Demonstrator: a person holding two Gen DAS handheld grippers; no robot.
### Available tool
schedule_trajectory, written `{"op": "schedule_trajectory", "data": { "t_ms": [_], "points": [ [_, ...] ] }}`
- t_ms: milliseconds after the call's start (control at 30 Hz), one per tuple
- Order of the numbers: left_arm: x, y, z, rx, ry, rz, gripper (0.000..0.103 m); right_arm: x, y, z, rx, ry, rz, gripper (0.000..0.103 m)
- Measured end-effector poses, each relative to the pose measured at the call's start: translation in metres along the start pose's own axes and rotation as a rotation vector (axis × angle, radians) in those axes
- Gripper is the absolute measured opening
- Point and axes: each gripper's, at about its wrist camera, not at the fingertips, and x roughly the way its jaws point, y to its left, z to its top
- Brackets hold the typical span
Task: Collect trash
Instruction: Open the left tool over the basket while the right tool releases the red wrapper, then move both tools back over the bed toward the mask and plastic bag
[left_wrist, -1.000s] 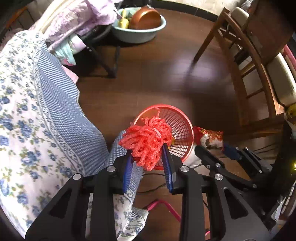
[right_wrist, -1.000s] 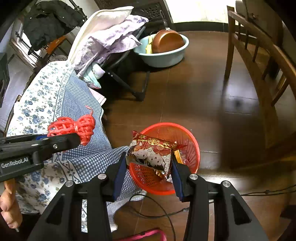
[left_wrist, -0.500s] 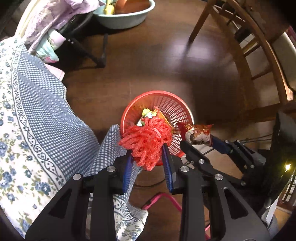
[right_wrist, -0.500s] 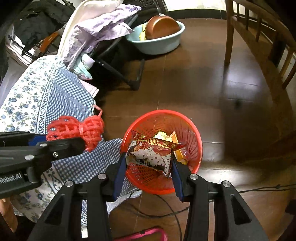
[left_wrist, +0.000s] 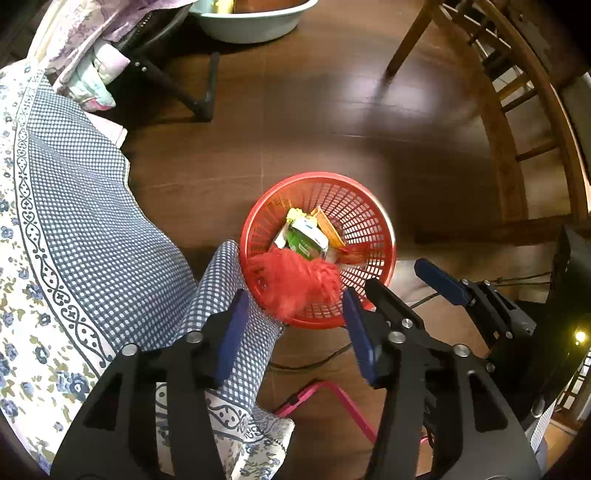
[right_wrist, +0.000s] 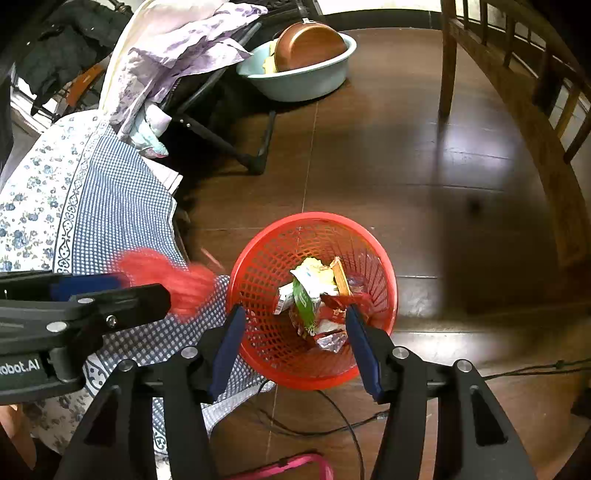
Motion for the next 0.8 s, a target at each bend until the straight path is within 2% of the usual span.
{"op": "schedule_trajectory", "data": {
  "t_ms": [333, 567, 800],
  "points": [
    [-0.016, 0.004, -0.005, -0.028, -0.022, -0.004, 0.056, -0.019, 0.005, 0.002, -0.016, -0.012, -0.007, 0.057],
    [-0.042, 0.010, -0.009, -0.045, -0.087, 0.005, 0.061, -0.041, 0.012, 0.006, -0.034, -0.034, -0.013, 0.061],
    [-0.079, 0.017, -0.016, -0.082, -0.165, -0.050, 0.062, -0.067, 0.024, 0.010, -0.058, -0.069, -0.013, 0.061]
  ]
}}
